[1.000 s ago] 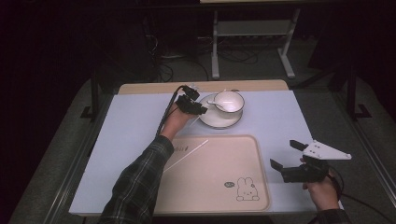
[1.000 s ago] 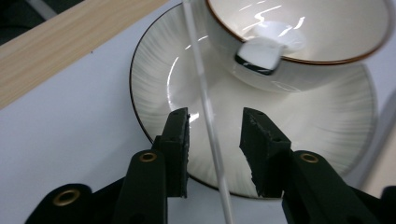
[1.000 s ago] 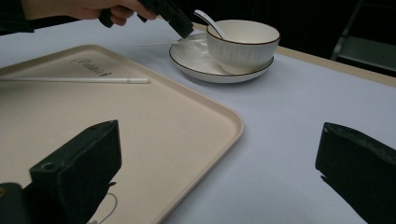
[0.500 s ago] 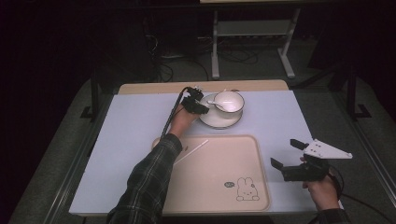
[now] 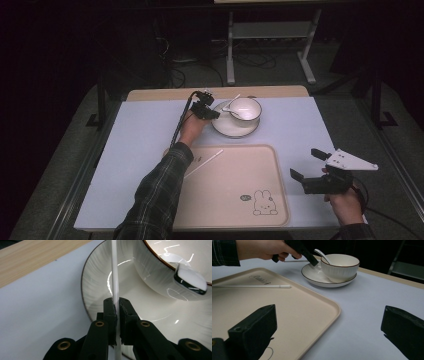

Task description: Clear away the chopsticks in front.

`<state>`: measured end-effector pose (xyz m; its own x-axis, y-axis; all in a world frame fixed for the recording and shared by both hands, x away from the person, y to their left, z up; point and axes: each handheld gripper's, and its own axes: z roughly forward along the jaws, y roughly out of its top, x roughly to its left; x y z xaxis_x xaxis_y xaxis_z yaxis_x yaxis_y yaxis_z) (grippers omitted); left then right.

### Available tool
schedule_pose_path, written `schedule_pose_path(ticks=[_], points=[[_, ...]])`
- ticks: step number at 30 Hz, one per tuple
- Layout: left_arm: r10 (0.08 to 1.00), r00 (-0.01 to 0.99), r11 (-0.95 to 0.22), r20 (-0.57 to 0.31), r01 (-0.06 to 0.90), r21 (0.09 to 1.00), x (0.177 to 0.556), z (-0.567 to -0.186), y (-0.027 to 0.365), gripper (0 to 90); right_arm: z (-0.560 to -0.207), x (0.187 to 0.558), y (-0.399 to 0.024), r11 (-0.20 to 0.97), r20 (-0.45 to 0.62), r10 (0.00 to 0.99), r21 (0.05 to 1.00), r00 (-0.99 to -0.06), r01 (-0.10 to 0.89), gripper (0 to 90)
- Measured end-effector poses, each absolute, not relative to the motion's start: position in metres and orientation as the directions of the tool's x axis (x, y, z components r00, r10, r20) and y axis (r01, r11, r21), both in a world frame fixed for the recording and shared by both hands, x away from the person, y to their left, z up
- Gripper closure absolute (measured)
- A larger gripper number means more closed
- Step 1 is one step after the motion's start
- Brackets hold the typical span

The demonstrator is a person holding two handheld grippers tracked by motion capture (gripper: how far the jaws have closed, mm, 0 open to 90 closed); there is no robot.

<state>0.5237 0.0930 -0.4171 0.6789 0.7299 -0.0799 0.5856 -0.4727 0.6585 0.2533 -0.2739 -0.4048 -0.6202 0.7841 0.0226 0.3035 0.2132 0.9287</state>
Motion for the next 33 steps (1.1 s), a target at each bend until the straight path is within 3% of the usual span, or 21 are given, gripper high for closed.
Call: schedule_pose_path(ticks=[14, 24, 33], points=[[0.732, 0.677, -0.457, -0.081, 0.575, 0.678, 0.495, -0.387, 0.136, 84.6, -0.404, 0.252, -0.273, 0.219, 0.015, 0.782, 0.929, -0.623, 0.297, 0.0], [0.745, 0.662, -0.441, -0.08, 0.58, 0.685, 0.451, -0.374, 0.18, 84.6, -0.404, 0.252, -0.271, 0.228, 0.008, 0.781, 0.927, -0.625, 0.297, 0.0], [0.742, 0.657, -0.394, -0.134, 0.59, 0.705, 0.395, -0.378, 0.205, 84.6, -0.404, 0.251, -0.269, 0.236, 0.002, 0.778, 0.926, -0.628, 0.295, 0.0]])
